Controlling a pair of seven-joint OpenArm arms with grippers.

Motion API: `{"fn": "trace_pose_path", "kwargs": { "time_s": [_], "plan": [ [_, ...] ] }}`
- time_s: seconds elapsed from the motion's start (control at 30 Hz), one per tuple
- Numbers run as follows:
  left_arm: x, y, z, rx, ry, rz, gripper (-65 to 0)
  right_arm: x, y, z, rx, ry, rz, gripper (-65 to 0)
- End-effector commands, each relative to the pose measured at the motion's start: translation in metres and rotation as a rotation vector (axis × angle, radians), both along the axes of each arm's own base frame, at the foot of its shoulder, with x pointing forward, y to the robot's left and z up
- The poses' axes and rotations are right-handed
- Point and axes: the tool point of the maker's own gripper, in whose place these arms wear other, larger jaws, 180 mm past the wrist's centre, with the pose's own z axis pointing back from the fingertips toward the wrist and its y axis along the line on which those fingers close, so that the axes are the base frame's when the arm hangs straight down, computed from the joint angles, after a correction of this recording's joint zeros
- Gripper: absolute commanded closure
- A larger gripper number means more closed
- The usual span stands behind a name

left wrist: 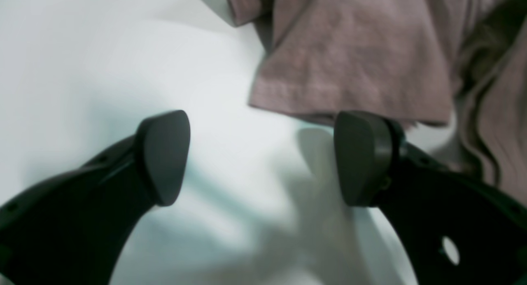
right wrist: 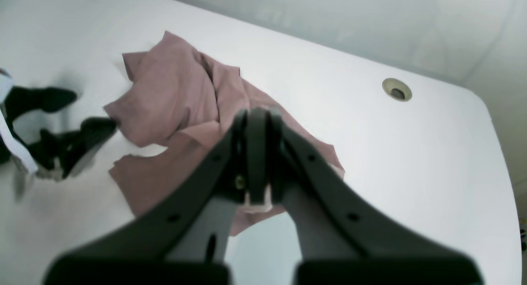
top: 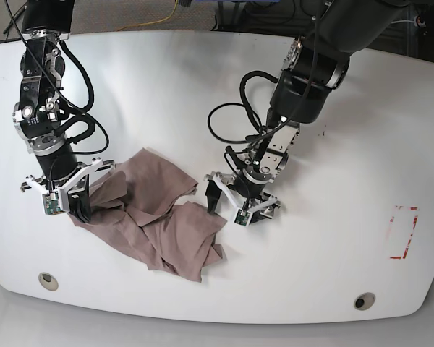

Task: Layout the t-shirt on the table in an organized manner, then fold the t-shirt properly
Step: 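Move the open left gripper down onto the spread pink t-shirt, then grasp a t-shirt edge with the left gripper, adjusting its grip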

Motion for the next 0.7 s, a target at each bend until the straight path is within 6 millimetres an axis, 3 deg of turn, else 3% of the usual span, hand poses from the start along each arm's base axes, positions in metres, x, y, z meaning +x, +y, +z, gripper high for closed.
{"fn": "trace_pose_path", "kwargs": {
  "time_s": [0.0, 0.27, 0.67],
  "plan": [
    [0.017, -0.006, 0.027, -0.045, -0.064, 0.009, -51.6, 0.004, -0.001, 0.021, -0.005, -0.068, 0.007, 0.0],
    [0.018, -0.005, 0.028, -0.100, -0.046, 0.040, -51.6, 0.004, -0.010, 0.025, -0.002, -0.081, -0.020, 0.0],
    [0.007, -0.029, 0.026, -0.208, 0.006, 0.019, -51.6, 0.004, -0.018, 0.029, 0.012, -0.096, -0.052, 0.0]
  ]
}}
